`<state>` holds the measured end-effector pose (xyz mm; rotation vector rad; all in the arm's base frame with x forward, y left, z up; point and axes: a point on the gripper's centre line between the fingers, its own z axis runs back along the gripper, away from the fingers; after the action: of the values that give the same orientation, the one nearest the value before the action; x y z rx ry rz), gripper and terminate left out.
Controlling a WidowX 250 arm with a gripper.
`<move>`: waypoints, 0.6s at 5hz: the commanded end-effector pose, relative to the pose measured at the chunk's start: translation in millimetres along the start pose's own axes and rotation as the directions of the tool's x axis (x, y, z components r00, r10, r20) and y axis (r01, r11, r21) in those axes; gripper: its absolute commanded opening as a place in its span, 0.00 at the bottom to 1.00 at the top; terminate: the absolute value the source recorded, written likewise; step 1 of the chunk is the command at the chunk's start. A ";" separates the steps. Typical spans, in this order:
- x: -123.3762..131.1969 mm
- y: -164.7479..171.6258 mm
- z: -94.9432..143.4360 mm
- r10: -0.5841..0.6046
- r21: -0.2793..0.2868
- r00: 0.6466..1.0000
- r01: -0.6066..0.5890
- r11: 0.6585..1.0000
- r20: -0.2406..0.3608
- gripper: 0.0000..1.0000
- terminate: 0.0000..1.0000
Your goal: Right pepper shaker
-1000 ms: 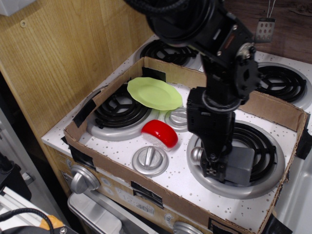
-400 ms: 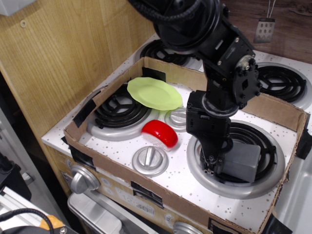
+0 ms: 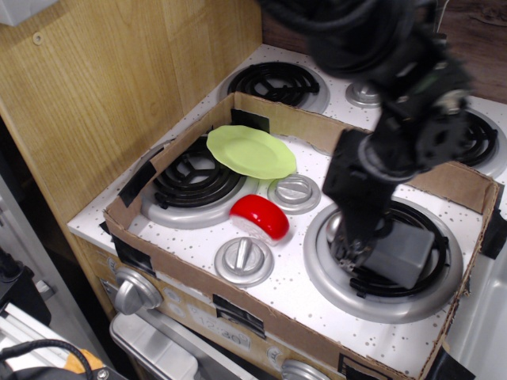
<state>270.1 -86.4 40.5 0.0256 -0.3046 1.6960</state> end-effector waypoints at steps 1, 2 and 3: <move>-1.7 -18.3 39.6 -0.071 -0.150 0.982 0.098 0.984 0.174 0.00 0.00; -3.1 -15.7 40.1 -0.120 -0.195 0.936 0.192 0.962 0.332 0.00 0.00; -2.8 -16.0 45.6 -0.128 -0.206 0.866 0.255 0.945 0.483 0.00 0.00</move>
<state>274.2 -88.2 80.1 0.3084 -0.8508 1.3945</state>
